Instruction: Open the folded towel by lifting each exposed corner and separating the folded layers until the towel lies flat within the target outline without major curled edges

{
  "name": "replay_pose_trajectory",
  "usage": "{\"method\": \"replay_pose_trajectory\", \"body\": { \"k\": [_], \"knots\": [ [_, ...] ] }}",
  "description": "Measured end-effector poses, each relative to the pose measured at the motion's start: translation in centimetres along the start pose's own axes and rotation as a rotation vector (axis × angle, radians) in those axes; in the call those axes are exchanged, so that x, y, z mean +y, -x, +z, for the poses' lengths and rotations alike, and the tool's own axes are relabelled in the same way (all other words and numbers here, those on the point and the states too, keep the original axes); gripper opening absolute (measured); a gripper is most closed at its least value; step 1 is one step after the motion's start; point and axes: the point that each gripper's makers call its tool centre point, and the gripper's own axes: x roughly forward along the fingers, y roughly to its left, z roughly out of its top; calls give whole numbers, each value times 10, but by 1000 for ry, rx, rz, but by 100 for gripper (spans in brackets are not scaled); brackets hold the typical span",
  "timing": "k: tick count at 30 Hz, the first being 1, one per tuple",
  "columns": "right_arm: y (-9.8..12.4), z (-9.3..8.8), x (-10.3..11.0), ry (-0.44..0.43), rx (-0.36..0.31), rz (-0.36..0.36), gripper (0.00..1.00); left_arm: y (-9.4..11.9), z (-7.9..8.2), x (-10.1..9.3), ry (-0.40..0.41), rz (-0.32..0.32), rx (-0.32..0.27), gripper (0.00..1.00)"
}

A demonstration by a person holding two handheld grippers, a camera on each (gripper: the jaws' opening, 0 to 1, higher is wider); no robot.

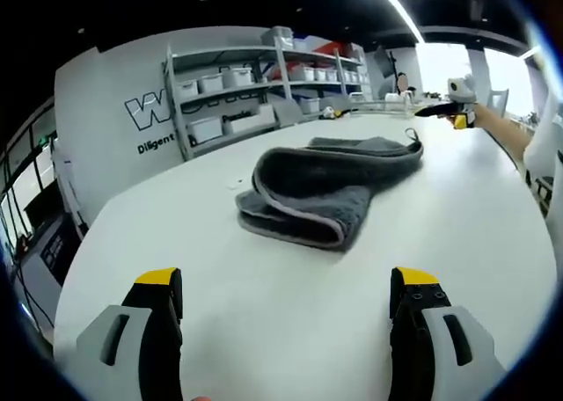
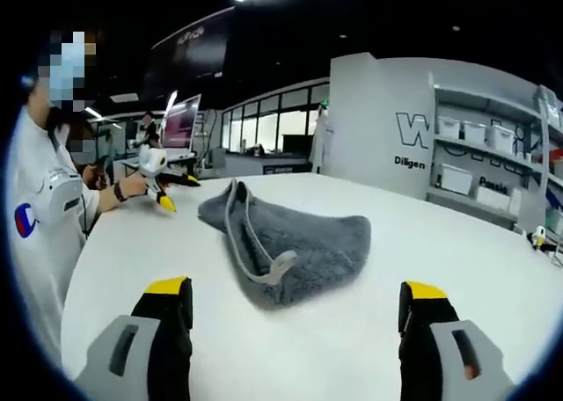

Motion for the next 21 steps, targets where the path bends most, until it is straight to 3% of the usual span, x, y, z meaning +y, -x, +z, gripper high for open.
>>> {"method": "replay_pose_trajectory", "body": {
  "k": [7, 12, 21],
  "knots": [
    [-10, -9, 8, 18, -12, 39, 99, -8, -12, 3, -7, 2, 23, 97],
    [-13, -16, 6, 0, -34, 44, 99, -10, -2, -2, 45, -45, -40, 97],
    [-14, -31, -3, -5, -30, 30, 99, -10, 10, 15, 88, -33, -120, 96]
  ]
}}
